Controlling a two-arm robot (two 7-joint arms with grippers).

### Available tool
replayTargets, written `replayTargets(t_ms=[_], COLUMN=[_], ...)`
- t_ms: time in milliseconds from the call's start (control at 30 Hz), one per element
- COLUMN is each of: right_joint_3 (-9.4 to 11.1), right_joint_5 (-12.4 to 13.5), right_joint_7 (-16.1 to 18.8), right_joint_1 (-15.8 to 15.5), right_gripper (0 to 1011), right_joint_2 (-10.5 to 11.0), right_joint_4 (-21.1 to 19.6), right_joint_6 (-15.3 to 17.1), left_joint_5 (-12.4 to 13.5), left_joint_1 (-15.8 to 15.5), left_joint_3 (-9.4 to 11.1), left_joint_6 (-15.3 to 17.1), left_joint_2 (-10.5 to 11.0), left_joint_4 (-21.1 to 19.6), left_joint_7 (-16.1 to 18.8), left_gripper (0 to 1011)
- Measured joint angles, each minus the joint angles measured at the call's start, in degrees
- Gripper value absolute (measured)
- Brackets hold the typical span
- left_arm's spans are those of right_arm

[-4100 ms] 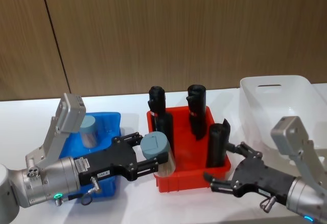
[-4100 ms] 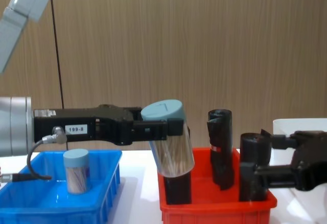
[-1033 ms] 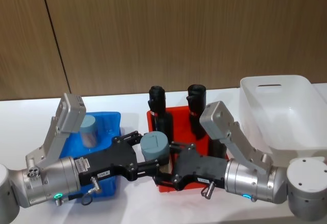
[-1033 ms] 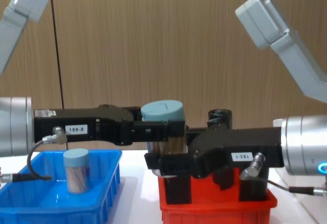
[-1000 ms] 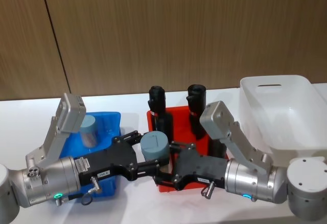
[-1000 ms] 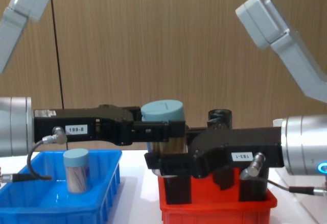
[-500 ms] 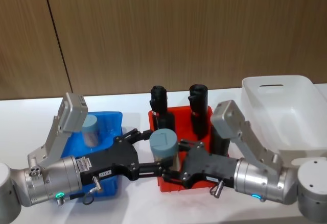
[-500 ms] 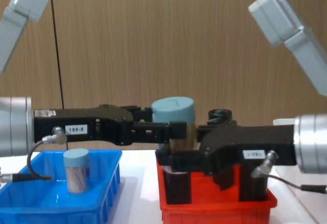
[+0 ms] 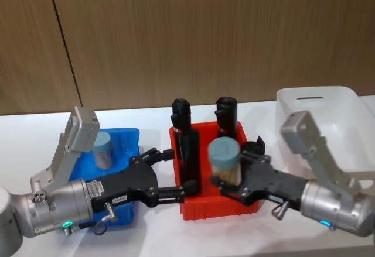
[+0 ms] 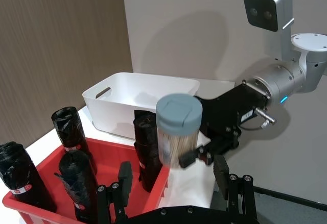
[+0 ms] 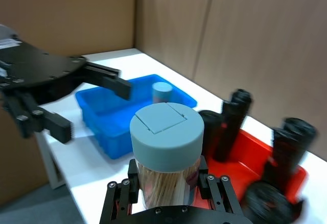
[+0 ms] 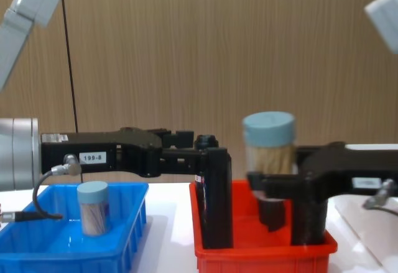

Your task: Pick the cotton swabs from the blue box and place them into the white box.

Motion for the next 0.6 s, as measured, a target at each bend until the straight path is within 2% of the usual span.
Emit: replayTargets(t_ms=[133, 467, 600], right_joint_3=[1.05, 5.21, 6.49], right_joint_5=[1.19, 6.12, 7.58], right_joint_7=[-1.57, -8.09, -10.59], right_joint_1=[-0.98, -4.33, -4.97], right_gripper=[637, 637, 637], right_joint_2=[1.43, 6.54, 7.79], right_joint_4=[-0.68, -2.92, -3.2], right_joint_6=[-0.28, -1.55, -1.63], left_joint_5=[0.0, 0.0, 0.0], left_joint_1=[0.0, 0.0, 0.0], left_joint_3=[0.0, 0.0, 0.0], left_joint_6=[0.0, 0.0, 0.0], left_joint_2=[0.0, 0.0, 0.0], left_joint_4=[0.0, 0.0, 0.0], left_joint_7=[0.0, 0.0, 0.0], left_gripper=[1004, 1004, 1004])
